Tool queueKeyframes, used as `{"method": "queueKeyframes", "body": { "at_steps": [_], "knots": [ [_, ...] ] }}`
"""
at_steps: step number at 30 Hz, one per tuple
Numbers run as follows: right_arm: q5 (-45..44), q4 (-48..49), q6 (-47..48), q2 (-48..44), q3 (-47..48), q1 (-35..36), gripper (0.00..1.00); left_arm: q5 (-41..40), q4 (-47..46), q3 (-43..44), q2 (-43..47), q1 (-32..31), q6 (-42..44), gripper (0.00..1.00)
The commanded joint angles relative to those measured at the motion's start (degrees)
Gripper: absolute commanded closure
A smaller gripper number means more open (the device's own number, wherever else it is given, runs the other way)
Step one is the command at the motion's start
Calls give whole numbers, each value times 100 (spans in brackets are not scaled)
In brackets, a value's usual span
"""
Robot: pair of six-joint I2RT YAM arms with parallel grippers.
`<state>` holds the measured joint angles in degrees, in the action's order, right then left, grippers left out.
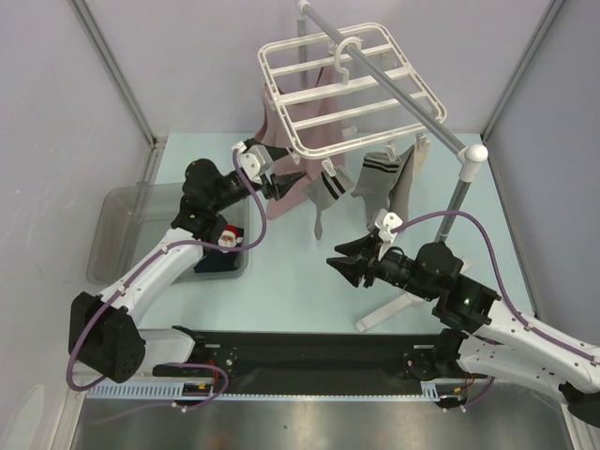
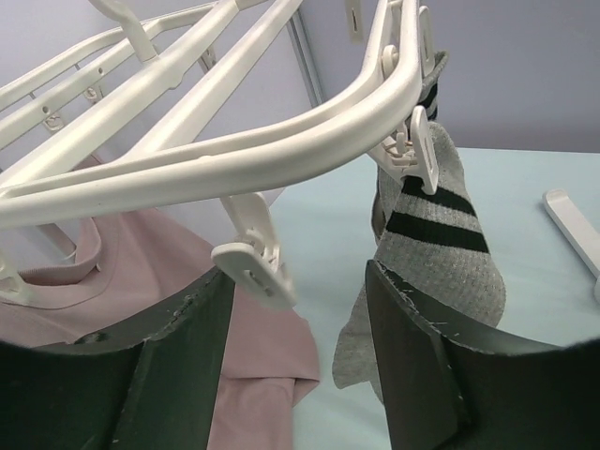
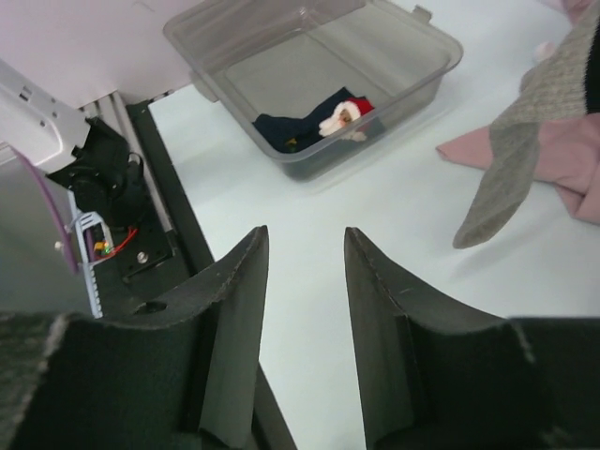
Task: Clip the socks to the hanger
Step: Open the clamp at the hanger.
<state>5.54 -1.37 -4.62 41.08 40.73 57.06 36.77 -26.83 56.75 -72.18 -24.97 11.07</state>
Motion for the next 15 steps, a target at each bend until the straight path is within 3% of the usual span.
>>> {"method": "queueKeyframes", "body": {
  "at_steps": [1,6,13,15],
  "knots": [
    [-483,996,181,-21,-56,42,58,49,-341,178,-33,-43,-105,38],
    [-738,1366,137,198,-22,51,62,-4,-323,205,-103,-43,-166,45],
    [-1230,2165,-83,541,163,113,78,-47,-376,284,-217,-52,-369,57],
    [-1336,2333,-83,576,172,139,79,-48,-393,293,-217,-52,-412,62]
  ]
}}
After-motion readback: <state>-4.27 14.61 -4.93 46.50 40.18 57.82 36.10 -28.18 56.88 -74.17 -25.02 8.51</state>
